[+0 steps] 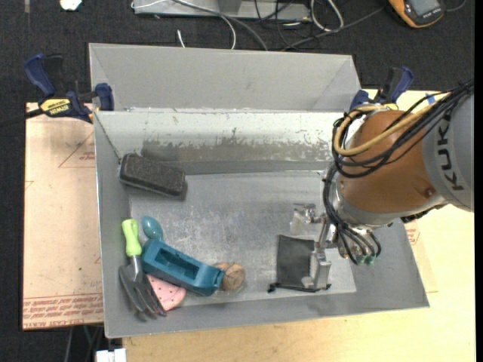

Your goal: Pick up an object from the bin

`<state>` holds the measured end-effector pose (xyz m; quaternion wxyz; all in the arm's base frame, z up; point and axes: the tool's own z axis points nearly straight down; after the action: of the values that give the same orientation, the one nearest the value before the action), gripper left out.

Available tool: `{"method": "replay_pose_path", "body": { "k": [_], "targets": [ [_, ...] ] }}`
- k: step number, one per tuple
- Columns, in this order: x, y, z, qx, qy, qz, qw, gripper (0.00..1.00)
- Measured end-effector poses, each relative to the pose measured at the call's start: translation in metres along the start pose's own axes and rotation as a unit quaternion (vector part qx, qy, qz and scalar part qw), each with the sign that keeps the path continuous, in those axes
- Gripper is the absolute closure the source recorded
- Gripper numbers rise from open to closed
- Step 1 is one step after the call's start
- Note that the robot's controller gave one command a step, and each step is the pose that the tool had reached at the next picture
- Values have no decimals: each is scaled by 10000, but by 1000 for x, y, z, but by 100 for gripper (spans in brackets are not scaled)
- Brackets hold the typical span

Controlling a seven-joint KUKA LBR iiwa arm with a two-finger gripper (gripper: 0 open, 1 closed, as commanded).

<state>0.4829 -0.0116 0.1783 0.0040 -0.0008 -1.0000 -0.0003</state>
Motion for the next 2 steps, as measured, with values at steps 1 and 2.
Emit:
{"method": "replay_pose_path", "body": {
  "k": [1,2],
  "targets": [
    [-2,0,-4,2,-40,-3,10000,0],
    [-12,2,60,-5,-64,98,9999,0]
  ]
}}
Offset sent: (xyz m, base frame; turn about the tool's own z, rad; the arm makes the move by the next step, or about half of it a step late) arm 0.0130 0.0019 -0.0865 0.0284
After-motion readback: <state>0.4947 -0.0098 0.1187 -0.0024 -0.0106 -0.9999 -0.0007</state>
